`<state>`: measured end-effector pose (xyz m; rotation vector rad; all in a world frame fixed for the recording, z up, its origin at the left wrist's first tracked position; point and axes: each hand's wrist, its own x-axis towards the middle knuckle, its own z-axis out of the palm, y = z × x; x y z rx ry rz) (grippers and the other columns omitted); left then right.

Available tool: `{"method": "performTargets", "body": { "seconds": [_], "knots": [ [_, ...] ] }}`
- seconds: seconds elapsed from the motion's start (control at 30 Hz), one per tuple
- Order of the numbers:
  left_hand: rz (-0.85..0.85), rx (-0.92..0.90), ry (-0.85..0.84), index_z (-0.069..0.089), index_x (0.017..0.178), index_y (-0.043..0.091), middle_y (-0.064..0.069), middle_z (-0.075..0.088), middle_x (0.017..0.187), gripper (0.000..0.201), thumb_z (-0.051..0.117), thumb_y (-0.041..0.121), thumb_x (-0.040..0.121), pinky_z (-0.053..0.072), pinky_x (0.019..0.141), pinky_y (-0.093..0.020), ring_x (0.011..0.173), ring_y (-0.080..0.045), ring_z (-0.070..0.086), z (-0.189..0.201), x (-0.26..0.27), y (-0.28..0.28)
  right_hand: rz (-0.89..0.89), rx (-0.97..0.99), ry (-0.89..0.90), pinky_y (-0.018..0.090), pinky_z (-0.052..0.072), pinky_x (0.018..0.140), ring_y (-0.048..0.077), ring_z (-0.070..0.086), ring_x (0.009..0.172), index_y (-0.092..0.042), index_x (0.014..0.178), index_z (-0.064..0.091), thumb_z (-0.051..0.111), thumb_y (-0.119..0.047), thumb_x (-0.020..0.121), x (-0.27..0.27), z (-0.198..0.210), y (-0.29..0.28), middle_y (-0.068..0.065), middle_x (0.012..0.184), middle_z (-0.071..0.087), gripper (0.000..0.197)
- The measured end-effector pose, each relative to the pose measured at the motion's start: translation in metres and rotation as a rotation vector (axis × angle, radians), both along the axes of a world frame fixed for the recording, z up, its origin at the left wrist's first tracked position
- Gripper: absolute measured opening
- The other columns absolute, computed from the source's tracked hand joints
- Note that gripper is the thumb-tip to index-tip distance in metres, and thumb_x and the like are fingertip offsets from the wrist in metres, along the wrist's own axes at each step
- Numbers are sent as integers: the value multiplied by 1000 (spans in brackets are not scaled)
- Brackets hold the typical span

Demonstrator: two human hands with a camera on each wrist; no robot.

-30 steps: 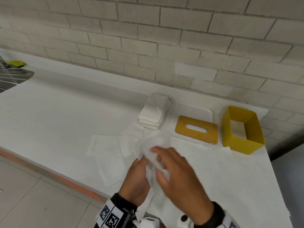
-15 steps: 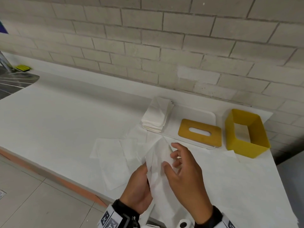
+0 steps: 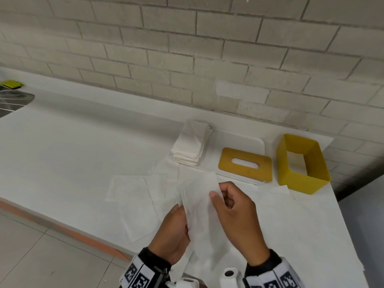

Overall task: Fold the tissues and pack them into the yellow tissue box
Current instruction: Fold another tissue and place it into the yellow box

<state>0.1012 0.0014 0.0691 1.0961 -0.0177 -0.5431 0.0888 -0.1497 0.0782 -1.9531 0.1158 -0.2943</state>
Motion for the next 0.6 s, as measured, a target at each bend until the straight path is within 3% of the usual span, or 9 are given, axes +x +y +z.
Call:
{"method": "performTargets", "body": {
  "seconds": [0.13, 0.23, 0.3, 0.4, 0.53, 0.6],
  "knots": [
    [-8, -25, 12, 66, 132, 10, -11, 71, 131, 51, 49, 36, 91, 59, 93, -29, 123, -24, 67, 0, 8, 5, 11, 105, -32, 17, 45, 63, 3, 54, 62, -26, 87, 68, 63, -19, 99, 3, 5, -9, -11, 69, 63, 15],
    [-34, -40, 37, 64, 135, 12, -12, 69, 135, 50, 46, 37, 95, 57, 97, -31, 125, -24, 66, 0, 12, 7, -17, 85, -18, 29, 48, 63, 17, 55, 63, -27, 92, 69, 64, -24, 98, 5, 2, -11, -2, 69, 62, 9],
    [-46, -61, 46, 65, 134, 15, -11, 67, 137, 50, 43, 40, 97, 56, 100, -31, 128, -23, 64, 1, 14, 6, -20, 110, -14, 23, 44, 60, 9, 50, 59, -32, 101, 67, 65, -23, 98, 5, 2, -12, -7, 62, 56, 10],
    [-55, -109, 55, 72, 128, 24, -8, 68, 137, 50, 35, 45, 102, 56, 101, -31, 128, -22, 64, 5, 15, 4, -28, 98, -25, 17, 40, 59, 7, 43, 57, -38, 112, 62, 66, -22, 96, 6, 3, -13, -8, 58, 46, 23],
    [-42, -135, 69, 55, 145, 20, -9, 64, 143, 63, 26, 56, 103, 50, 110, -38, 134, -25, 59, 7, 17, 3, -50, 103, -26, 16, 41, 59, 7, 43, 57, -41, 120, 58, 67, -22, 96, 8, 2, -14, -8, 58, 44, 32],
    [-51, -158, 64, 54, 147, 18, -11, 61, 146, 64, 34, 59, 102, 48, 112, -40, 137, -27, 57, 7, 17, 2, -59, 96, -31, 16, 42, 58, 6, 44, 57, -42, 121, 57, 66, -21, 96, 7, 2, -15, -6, 59, 45, 34]
  ]
}}
